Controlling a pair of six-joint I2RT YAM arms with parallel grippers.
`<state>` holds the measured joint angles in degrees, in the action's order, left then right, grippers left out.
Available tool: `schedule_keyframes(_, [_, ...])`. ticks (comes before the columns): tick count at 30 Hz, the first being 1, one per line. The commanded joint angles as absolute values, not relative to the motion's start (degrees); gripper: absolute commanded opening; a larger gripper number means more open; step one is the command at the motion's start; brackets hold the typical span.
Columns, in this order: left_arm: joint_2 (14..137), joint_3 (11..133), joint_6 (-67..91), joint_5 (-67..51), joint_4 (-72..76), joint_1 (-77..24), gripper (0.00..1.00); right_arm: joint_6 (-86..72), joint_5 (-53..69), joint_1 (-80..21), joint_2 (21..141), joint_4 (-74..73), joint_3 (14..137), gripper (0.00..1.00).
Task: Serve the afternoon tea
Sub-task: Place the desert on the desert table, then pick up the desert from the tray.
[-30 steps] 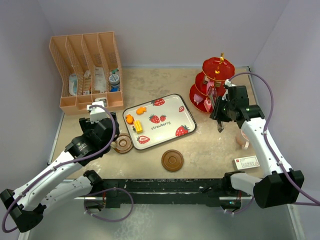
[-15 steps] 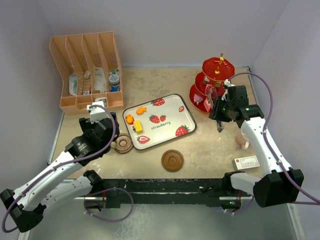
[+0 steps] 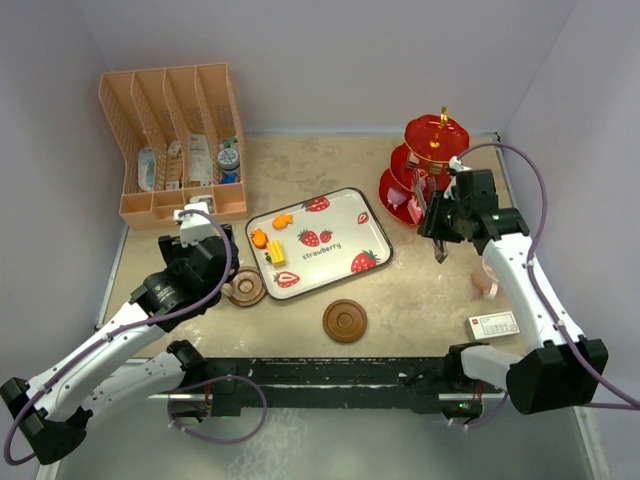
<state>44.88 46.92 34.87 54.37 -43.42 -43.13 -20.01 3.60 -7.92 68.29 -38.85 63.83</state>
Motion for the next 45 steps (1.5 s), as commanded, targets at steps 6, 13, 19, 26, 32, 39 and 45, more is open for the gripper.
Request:
schedule_keyframes(6, [44.5, 48.5, 34.8, 54.8, -42.5, -43.0, 0.88, -19.5, 4.0, -7.7, 62.7, -40.1, 66.0, 0.42])
schedule_keyframes(13, [44.3, 48.5, 34.8, 54.8, -42.5, -43.0, 0.88, -17.9, 10.2, -7.7, 57.8, -39.1, 65.4, 0.41])
schedule_keyframes(19, [44.2, 48.5, 34.8, 54.8, -42.4, -43.0, 0.88, -17.3, 18.2, -7.7, 54.9, -39.6, 64.2, 0.41])
schedule_keyframes(26, [44.2, 48.6, 35.0, 55.3, -42.6, -43.0, 0.88, -15.6, 25.0, -8.0, 53.1, -39.5, 59.6, 0.41])
schedule_keyframes(32, [44.1, 48.5, 35.1, 55.5, -42.7, -43.0, 0.88, -13.7, 25.4, -9.3, 53.3, -41.3, 59.9, 0.41])
schedule_keyframes(39, [44.0, 48.6, 35.2, 55.9, -42.8, -43.0, 0.88, -18.4, 20.8, -19.5, 53.9, -39.4, 59.7, 0.41])
schedule_keyframes(45, [43.6, 49.0, 36.4, 57.8, -43.9, -43.0, 0.88, -25.3, 11.7, -32.2, 57.4, -36.7, 60.0, 0.41])
